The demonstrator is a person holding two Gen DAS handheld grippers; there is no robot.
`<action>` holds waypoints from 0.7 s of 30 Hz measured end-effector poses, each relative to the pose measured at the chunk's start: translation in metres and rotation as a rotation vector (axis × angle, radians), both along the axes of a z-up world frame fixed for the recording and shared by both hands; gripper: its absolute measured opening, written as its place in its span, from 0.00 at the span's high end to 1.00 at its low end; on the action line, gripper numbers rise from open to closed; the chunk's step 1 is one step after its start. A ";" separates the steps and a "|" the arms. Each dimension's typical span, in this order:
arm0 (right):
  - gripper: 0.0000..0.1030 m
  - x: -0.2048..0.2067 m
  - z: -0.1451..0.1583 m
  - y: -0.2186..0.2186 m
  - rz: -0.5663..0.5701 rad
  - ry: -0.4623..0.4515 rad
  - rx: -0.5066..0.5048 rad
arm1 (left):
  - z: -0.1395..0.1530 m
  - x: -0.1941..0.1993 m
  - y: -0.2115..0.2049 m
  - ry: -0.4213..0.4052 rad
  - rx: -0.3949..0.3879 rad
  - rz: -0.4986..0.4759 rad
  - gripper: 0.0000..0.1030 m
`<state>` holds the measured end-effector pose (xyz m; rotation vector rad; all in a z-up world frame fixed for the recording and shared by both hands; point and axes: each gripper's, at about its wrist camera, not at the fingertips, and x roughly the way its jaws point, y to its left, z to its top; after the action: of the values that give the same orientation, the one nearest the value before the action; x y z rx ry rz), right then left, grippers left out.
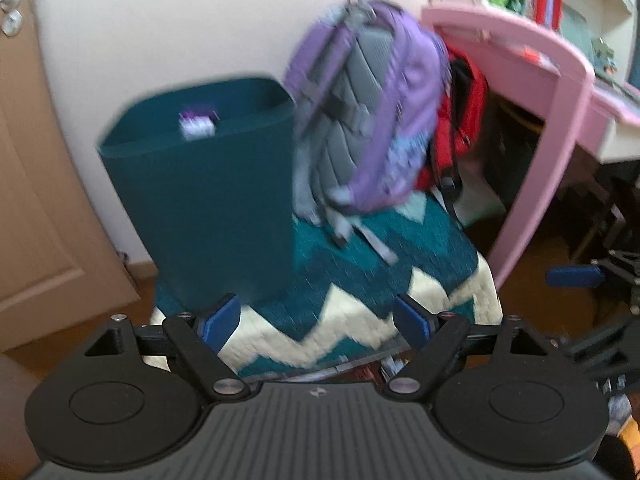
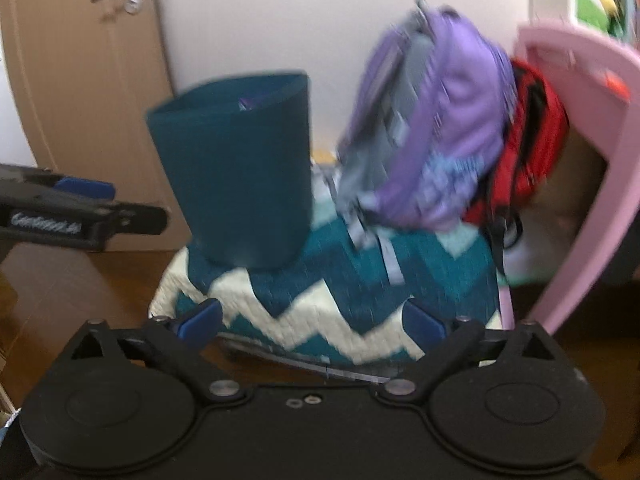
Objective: Collect trash
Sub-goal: 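Withdraw both tools from the bin and lower them toward the floor trash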
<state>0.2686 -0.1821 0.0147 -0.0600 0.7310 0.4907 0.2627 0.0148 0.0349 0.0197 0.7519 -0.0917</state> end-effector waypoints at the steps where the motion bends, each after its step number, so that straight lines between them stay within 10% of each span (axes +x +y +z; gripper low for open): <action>1: 0.04 0.000 -0.011 -0.004 -0.008 0.004 -0.004 | -0.011 0.001 -0.003 0.016 -0.008 -0.013 0.18; 6: 0.03 0.017 -0.072 -0.022 -0.055 0.076 -0.047 | -0.075 0.009 -0.016 0.092 -0.034 -0.055 0.03; 21: 0.09 0.101 -0.241 -0.068 -0.143 0.369 -0.115 | -0.267 0.026 -0.104 0.316 0.021 -0.323 0.02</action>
<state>0.3693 -0.2501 -0.2268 -0.0245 1.1174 0.3250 0.2887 -0.0891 -0.2323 0.1499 1.0617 -0.4012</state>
